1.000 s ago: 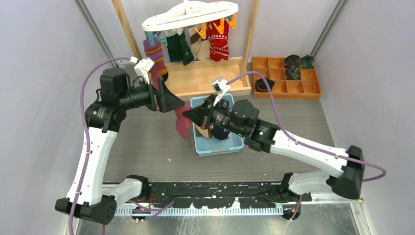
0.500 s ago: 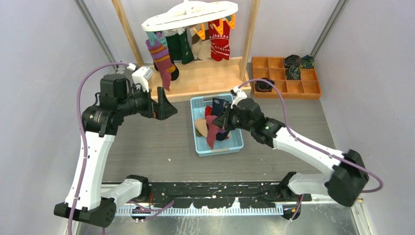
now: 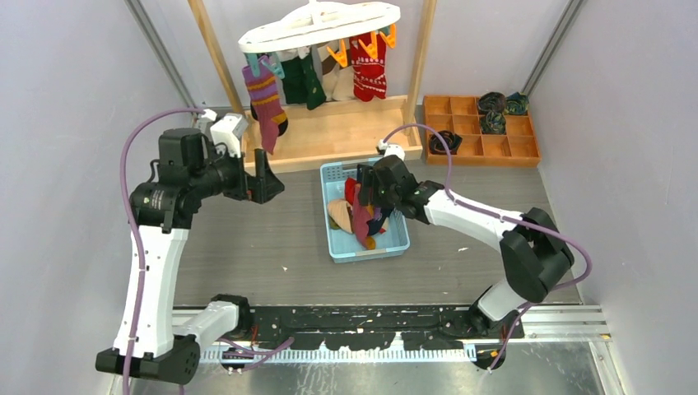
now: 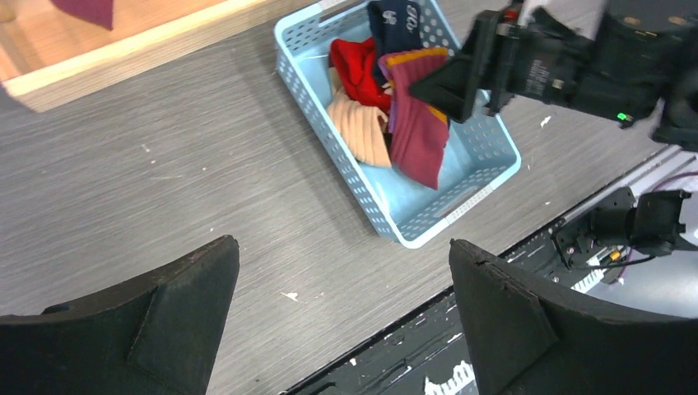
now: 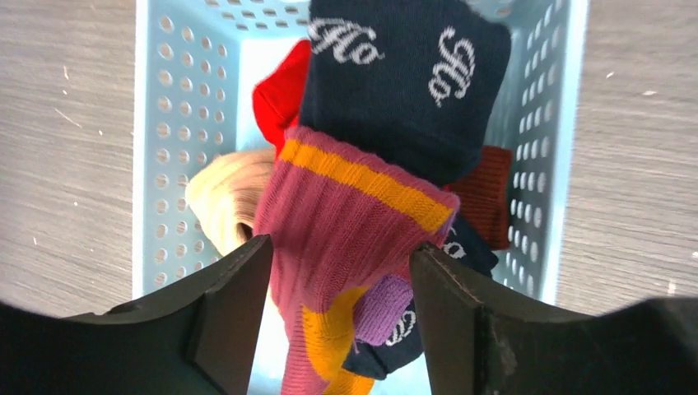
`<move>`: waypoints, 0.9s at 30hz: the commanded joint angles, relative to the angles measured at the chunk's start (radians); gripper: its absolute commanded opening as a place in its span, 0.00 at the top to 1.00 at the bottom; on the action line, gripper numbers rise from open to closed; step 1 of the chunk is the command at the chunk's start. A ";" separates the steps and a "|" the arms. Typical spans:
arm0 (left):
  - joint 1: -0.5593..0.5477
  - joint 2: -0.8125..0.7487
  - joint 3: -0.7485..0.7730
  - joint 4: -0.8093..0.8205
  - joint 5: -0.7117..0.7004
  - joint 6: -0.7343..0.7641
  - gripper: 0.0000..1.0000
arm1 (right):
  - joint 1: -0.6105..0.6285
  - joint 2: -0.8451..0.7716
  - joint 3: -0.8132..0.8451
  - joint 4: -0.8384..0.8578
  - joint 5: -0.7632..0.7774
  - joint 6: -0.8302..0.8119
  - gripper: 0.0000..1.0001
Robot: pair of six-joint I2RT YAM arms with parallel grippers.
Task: Remove the socks clipped to the hanger
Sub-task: Place the sock in the bin.
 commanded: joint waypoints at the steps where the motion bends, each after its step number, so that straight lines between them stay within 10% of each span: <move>1: 0.114 0.010 0.016 -0.007 0.083 0.042 0.00 | 0.032 -0.157 0.058 -0.035 0.194 -0.066 0.32; 9: 0.276 0.055 0.010 0.010 0.200 0.035 0.00 | 0.034 -0.224 -0.013 0.065 -0.112 0.092 0.69; 15: 0.310 0.099 0.027 0.008 0.207 0.043 0.00 | -0.005 -0.079 -0.131 0.266 -0.215 0.197 0.72; 27: 0.457 0.219 0.099 -0.016 0.315 0.060 0.00 | 0.048 -0.077 0.115 0.338 -0.021 -0.054 0.23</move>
